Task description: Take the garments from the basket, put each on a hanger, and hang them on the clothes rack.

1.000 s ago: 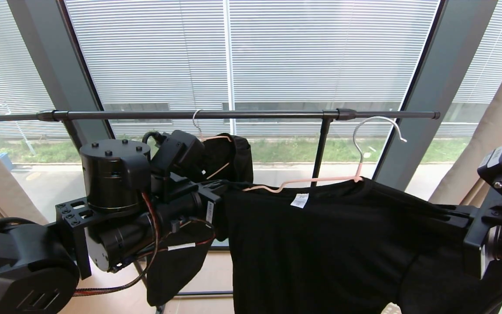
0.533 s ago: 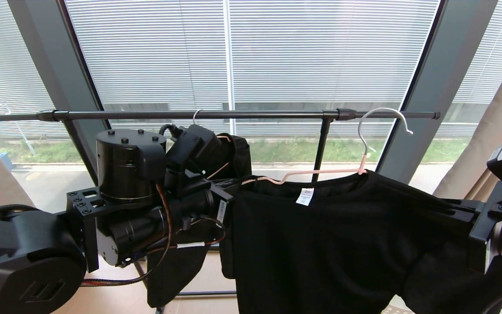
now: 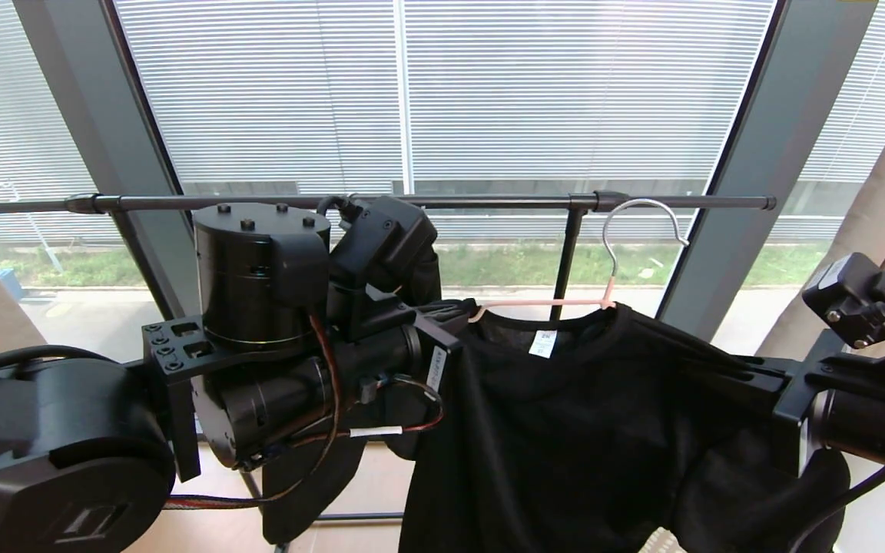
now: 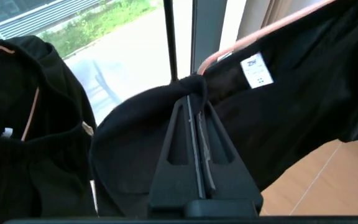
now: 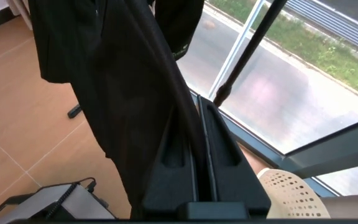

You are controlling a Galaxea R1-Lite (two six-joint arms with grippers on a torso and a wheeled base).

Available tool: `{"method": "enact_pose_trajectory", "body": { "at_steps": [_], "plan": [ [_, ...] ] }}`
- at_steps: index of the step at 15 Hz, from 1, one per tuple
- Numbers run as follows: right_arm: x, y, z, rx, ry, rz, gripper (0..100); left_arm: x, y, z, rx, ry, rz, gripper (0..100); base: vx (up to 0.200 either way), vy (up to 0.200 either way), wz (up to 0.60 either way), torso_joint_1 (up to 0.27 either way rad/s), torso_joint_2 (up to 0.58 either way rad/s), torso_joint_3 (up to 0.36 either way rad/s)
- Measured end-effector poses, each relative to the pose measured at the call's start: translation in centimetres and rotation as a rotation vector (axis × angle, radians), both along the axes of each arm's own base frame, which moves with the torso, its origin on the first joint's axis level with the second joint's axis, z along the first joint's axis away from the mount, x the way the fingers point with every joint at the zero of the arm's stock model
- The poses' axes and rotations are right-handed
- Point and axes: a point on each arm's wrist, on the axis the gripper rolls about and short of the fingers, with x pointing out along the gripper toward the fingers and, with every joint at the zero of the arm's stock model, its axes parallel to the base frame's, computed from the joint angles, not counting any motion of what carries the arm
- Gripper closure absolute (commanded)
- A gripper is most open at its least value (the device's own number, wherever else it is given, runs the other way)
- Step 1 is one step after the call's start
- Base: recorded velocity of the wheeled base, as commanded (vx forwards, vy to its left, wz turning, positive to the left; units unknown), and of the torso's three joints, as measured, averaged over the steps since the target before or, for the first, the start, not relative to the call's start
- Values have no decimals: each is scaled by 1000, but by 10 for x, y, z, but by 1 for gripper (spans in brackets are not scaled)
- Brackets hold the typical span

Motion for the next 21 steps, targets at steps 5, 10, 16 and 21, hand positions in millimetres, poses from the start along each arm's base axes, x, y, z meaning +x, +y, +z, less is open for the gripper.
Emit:
{"method": "enact_pose_trajectory", "body": {
  "at_steps": [5,10,16,21],
  "plan": [
    [9,11,-26,13,33,79,100,-4,-14,10,-64,10,-39,100,0,0,0,0,0,0],
    [20,19,-42,134,43,121,100,-17,-31,19,-117,20,-95,100,0,0,0,0,0,0],
    [23,21,-59,194,47,180,100,-25,-35,14,-110,45,-175,100,0,0,0,0,0,0],
    [25,15,-59,228,29,172,100,-21,-24,8,-90,55,-143,100,0,0,0,0,0,0]
  ]
}}
